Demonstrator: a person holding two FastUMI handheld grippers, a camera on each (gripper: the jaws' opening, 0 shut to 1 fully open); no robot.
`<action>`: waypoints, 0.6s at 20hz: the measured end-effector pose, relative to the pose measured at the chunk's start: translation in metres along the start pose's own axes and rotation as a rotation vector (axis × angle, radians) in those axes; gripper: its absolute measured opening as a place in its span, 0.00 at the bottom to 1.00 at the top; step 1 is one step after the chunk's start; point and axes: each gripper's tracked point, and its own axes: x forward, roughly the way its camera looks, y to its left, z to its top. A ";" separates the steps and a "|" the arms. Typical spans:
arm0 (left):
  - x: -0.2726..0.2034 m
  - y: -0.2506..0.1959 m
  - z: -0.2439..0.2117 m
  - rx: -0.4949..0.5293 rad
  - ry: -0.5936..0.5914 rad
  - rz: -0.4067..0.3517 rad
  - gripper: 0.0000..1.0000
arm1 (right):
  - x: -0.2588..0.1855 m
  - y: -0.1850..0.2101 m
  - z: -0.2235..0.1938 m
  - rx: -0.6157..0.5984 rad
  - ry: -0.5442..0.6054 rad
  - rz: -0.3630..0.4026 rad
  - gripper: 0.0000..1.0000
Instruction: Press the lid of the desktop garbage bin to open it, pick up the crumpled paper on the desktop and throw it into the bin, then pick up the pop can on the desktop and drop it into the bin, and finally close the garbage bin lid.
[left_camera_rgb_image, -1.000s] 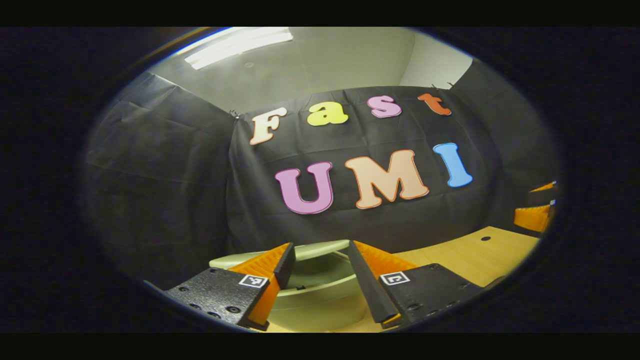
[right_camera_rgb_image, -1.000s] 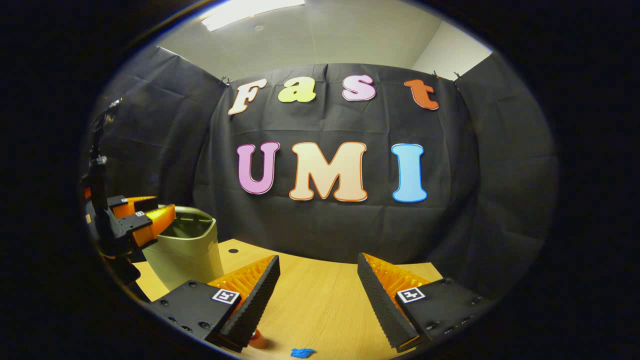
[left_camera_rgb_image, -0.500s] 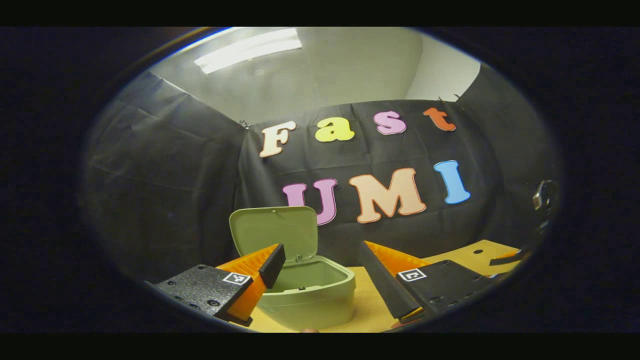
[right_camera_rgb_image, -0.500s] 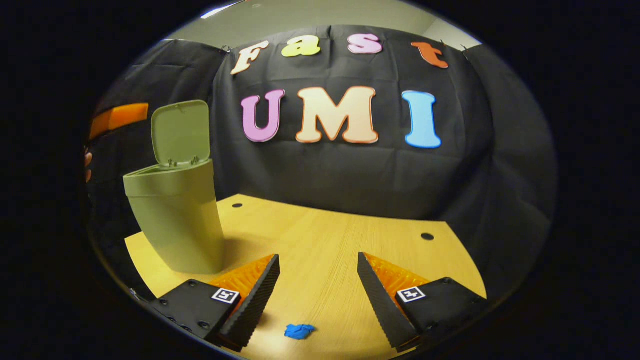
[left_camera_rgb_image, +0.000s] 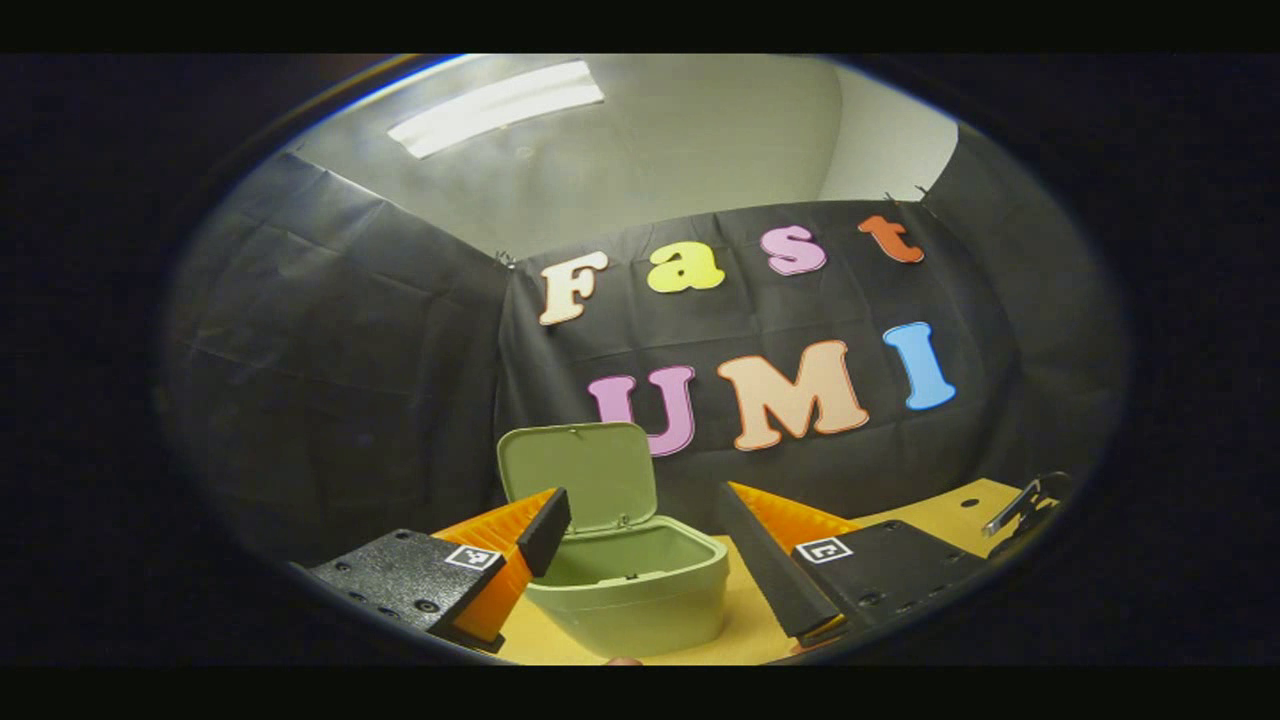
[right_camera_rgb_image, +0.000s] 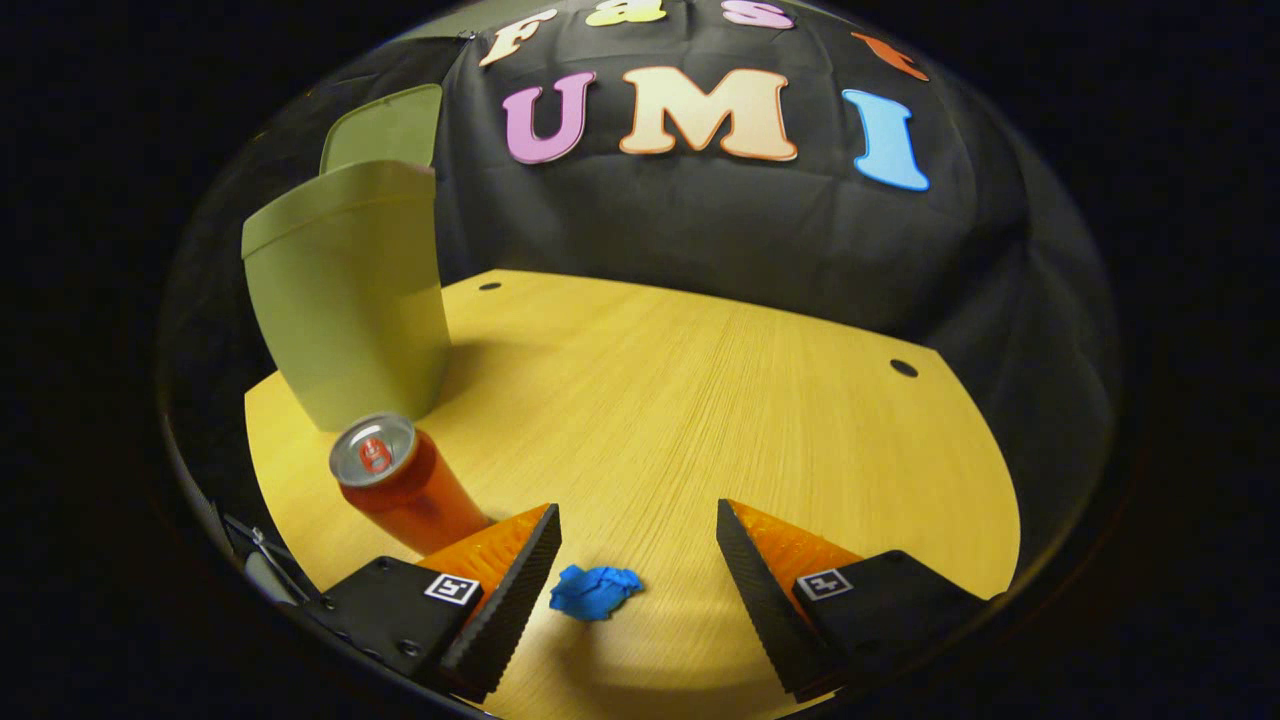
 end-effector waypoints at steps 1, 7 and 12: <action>0.000 0.001 0.000 0.002 0.003 0.006 0.96 | 0.003 0.002 -0.009 -0.003 0.029 0.006 1.00; -0.001 0.012 -0.006 0.011 0.024 0.032 0.96 | 0.015 0.008 -0.036 0.039 0.129 0.042 0.63; 0.003 0.012 -0.010 -0.002 0.027 0.033 0.91 | 0.015 0.011 -0.034 0.084 0.143 0.076 0.16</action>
